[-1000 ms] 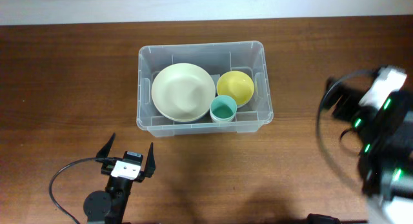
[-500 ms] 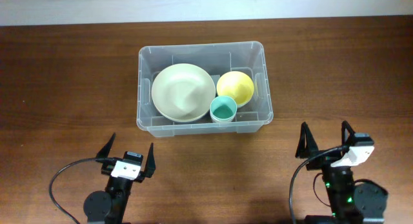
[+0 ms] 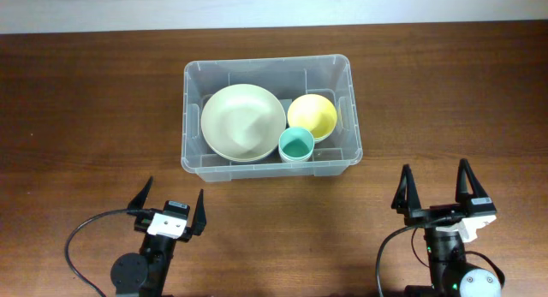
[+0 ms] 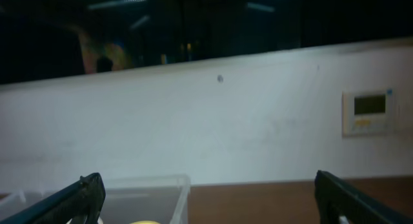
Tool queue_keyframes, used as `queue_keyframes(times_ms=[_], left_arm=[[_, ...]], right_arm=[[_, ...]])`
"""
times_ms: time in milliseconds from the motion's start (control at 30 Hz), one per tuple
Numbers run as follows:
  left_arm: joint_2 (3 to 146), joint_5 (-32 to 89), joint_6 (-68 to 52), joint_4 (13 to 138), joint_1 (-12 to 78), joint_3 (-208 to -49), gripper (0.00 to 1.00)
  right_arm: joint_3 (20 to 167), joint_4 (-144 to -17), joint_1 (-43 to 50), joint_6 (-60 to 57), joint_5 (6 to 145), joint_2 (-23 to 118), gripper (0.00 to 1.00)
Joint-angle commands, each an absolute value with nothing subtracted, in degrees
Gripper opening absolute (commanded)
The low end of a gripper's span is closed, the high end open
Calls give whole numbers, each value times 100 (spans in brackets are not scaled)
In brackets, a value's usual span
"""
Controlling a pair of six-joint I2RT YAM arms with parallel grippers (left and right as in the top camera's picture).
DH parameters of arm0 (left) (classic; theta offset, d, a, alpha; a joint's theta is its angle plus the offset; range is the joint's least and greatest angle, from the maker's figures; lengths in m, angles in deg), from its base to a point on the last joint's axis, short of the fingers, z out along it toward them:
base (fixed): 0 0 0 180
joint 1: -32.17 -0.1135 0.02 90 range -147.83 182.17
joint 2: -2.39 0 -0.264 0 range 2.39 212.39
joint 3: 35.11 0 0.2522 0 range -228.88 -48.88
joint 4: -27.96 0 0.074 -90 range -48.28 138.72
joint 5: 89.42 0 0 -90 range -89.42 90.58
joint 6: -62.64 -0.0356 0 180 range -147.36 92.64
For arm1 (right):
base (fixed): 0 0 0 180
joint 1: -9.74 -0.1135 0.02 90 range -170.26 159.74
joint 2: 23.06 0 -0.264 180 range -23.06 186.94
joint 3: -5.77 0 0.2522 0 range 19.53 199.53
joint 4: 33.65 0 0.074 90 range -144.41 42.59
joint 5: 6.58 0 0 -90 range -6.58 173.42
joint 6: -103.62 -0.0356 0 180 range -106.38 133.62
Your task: Pack container
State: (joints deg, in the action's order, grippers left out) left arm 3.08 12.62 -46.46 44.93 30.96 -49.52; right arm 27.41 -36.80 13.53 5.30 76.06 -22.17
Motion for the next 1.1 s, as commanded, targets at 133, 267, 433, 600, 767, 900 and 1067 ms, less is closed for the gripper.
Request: queue_keyframes(times_ms=[133, 267, 433, 600, 767, 900, 1067], left_arm=[[275, 1325, -4630, 4523, 3061, -4941, 100], [275, 1325, -4630, 4523, 3061, -4941, 100], [275, 1325, -4630, 4523, 3061, -4941, 100], [275, 1325, -4630, 4523, 3061, -4941, 100], [275, 1325, -4630, 4523, 3061, -4941, 100], [275, 1325, -4630, 4523, 3061, -4941, 100], [275, 1325, -4630, 4523, 3061, -4941, 100]], right_arm=[[2669, -3494, 1303, 589, 7652, -2287, 99], [2380, -3468, 1300, 585, 7628, -2287, 99], [1985, -3466, 1300, 569, 7499, -2287, 99], [1985, -3833, 1303, 574, 7501, -2287, 99], [1985, -4792, 1303, 569, 7499, -2287, 99], [1985, -5116, 1303, 571, 7501, -2287, 99], [1985, -5111, 1303, 569, 7501, -2287, 99]])
